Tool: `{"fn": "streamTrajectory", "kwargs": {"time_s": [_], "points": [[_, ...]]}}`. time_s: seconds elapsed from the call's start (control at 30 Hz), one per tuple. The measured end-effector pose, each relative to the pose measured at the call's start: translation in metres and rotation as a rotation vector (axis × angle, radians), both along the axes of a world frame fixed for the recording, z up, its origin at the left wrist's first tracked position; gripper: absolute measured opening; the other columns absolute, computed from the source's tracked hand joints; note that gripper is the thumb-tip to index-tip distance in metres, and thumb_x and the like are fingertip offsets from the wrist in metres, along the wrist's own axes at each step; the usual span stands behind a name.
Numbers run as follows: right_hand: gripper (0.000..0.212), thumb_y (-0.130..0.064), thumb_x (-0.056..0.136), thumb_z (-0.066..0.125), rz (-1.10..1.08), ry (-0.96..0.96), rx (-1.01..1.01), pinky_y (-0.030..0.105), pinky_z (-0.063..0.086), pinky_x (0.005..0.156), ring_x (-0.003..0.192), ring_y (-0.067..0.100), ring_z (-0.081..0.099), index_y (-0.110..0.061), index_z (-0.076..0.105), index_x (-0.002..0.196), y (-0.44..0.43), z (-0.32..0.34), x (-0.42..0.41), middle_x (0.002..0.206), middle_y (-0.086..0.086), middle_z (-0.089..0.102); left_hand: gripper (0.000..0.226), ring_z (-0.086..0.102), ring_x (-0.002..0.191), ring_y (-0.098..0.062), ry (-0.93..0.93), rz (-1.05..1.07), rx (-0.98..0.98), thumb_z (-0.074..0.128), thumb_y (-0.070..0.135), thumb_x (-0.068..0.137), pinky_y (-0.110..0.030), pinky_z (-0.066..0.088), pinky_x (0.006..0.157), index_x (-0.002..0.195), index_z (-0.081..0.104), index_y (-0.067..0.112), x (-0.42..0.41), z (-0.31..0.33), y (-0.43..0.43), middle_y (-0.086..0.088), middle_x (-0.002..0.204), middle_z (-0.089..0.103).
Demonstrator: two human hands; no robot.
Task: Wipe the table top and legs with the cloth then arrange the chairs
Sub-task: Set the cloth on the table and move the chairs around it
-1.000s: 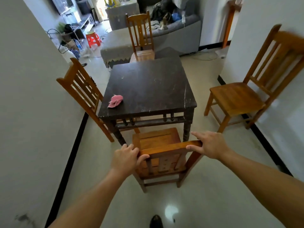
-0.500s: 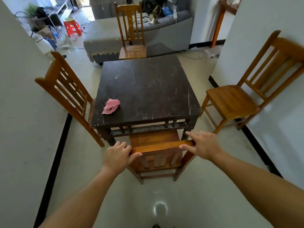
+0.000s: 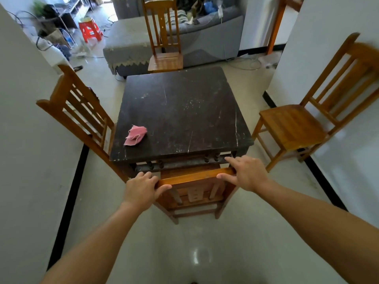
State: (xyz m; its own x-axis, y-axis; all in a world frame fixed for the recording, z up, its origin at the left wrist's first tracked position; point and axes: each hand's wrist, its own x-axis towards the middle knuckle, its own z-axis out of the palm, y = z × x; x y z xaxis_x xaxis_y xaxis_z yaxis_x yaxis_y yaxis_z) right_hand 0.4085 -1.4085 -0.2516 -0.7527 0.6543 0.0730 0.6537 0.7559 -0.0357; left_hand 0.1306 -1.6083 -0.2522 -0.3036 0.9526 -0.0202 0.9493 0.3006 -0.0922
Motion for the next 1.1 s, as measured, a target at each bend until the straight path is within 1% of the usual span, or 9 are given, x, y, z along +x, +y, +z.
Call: {"fn": "streamTrajectory", "kwargs": {"time_s": [0.13,0.2,0.3,0.47,0.57,0.67,0.83,0.97,1.1], "points": [[0.081,-0.083,0.082,0.028,-0.006,0.028,-0.125,0.028,0.053,0.082,0.101,0.013,0.062,-0.031,0.045,0.142,-0.003,0.007,0.003,0.114,-0.006,0.067,0.083,0.059,0.082,-0.006,-0.066,0.089,-0.063,0.000,0.078,0.079,-0.033,0.046,0.087,0.088,0.068,0.032,0.013,0.019,0.021,0.014,0.084,0.062],[0.080,-0.082,0.083,0.024,0.002,0.114,-0.325,0.030,0.052,0.088,0.109,0.012,0.060,-0.034,0.043,0.143,0.004,0.012,0.013,0.122,-0.007,0.065,0.075,0.060,0.093,-0.008,-0.031,0.098,-0.089,0.005,0.073,0.083,-0.037,0.040,0.094,0.098,0.066,0.033,0.029,0.029,0.048,0.013,0.094,0.064],[0.068,-0.071,0.089,0.032,-0.016,0.225,-0.513,0.031,0.048,0.096,0.120,0.014,0.057,-0.032,0.043,0.144,0.038,0.022,0.052,0.138,-0.007,0.057,0.057,0.060,0.093,-0.009,-0.070,0.120,-0.014,0.021,0.065,0.092,-0.037,0.042,0.092,0.105,0.065,0.031,0.075,0.043,0.100,0.010,0.097,0.063],[0.057,-0.060,0.097,0.036,-0.151,0.113,-0.378,0.035,0.049,0.099,0.123,0.014,0.055,-0.026,0.046,0.142,0.144,0.033,0.166,0.139,-0.002,0.055,0.049,0.058,0.091,-0.010,-0.176,0.041,0.078,0.030,0.059,0.095,-0.035,0.044,0.092,0.109,0.063,0.025,0.172,0.059,0.208,0.008,0.099,0.060],[0.059,-0.063,0.095,0.028,-0.260,0.076,-0.321,0.030,0.050,0.092,0.113,0.014,0.058,-0.027,0.050,0.137,0.199,0.045,0.238,0.130,-0.002,0.059,0.052,0.057,0.101,-0.013,-0.245,-0.085,0.067,0.029,0.059,0.095,-0.036,0.043,0.095,0.121,0.058,0.024,0.226,0.064,0.269,0.004,0.111,0.059],[0.056,-0.057,0.097,0.034,-0.407,0.127,-0.292,0.034,0.046,0.099,0.121,0.019,0.056,-0.024,0.048,0.140,0.247,0.055,0.293,0.135,0.000,0.057,0.055,0.054,0.109,-0.017,-0.259,-0.202,0.034,0.027,0.059,0.096,-0.038,0.041,0.098,0.130,0.053,0.023,0.269,0.074,0.333,0.002,0.120,0.055],[0.065,-0.064,0.093,0.027,-0.569,0.168,-0.230,0.039,0.046,0.101,0.125,0.021,0.054,-0.025,0.048,0.141,0.321,0.057,0.356,0.140,0.000,0.055,0.055,0.049,0.120,-0.020,-0.243,-0.329,0.002,0.027,0.058,0.096,-0.039,0.037,0.102,0.137,0.043,0.024,0.319,0.075,0.445,-0.001,0.131,0.051],[0.055,-0.055,0.099,0.033,-0.642,0.125,-0.145,0.035,0.046,0.099,0.124,0.021,0.054,-0.022,0.048,0.141,0.394,0.058,0.390,0.137,0.001,0.056,0.055,0.048,0.120,-0.021,-0.229,-0.417,-0.032,0.025,0.057,0.098,-0.036,0.035,0.102,0.139,0.040,0.024,0.347,0.072,0.544,-0.001,0.130,0.050],[0.054,-0.053,0.099,0.037,-0.725,0.155,-0.096,0.037,0.048,0.098,0.123,0.022,0.054,-0.019,0.051,0.139,0.479,0.056,0.416,0.136,0.003,0.058,0.055,0.046,0.123,-0.019,-0.236,-0.495,-0.064,0.023,0.058,0.098,-0.036,0.033,0.106,0.139,0.038,0.025,0.369,0.071,0.646,0.001,0.134,0.048]]}}
